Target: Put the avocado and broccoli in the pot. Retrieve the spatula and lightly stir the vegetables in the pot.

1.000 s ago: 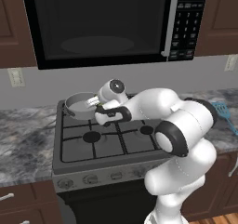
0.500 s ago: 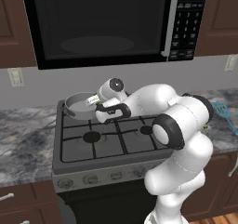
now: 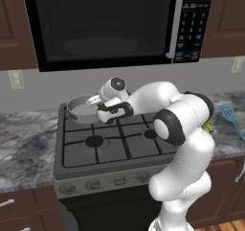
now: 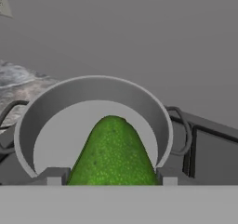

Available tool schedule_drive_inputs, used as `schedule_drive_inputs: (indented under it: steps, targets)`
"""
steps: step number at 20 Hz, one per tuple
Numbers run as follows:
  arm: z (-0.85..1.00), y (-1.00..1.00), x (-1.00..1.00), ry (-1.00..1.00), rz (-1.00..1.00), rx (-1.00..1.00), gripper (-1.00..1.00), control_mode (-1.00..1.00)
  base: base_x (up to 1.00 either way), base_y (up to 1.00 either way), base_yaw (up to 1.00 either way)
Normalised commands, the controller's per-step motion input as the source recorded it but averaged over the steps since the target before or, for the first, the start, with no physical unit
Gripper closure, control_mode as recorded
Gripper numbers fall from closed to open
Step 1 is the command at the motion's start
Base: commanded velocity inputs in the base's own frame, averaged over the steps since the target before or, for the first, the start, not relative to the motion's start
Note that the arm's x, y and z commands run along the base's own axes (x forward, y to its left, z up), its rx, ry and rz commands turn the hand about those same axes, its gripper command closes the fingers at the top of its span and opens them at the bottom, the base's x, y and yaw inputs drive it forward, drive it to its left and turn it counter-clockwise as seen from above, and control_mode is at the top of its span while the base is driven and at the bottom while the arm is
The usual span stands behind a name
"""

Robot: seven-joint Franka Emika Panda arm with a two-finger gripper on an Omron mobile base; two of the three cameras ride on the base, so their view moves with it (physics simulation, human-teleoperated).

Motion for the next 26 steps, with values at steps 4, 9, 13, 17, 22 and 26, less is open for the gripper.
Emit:
schedule_drive_inputs:
  steps: [4, 9, 13, 17, 22, 26]
  targets:
    - [0.0, 0.2, 0.17, 0.0, 0.0, 0.0, 1.0, -1.0, 0.0, 0.0, 0.0]
    - [0.0, 0.16, 0.27, 0.0, -0.02, 0.0, 1.0, -1.0, 0.0, 0.0, 0.0]
    - [0.0, 0.28, 0.18, 0.0, -0.03, 0.0, 1.0, -1.0, 0.0, 0.0, 0.0]
    - [-0.03, 0.25, 0.11, 0.0, -0.01, 0.0, 1.0, -1.0, 0.0, 0.0, 0.0]
    - [-0.04, 0.06, 0.15, 0.0, 0.0, 0.0, 1.0, -1.0, 0.0, 0.0, 0.0]
    - [-0.1, 0.04, 0.22, 0.0, 0.0, 0.0, 1.0, -1.0, 0.0, 0.0, 0.0]
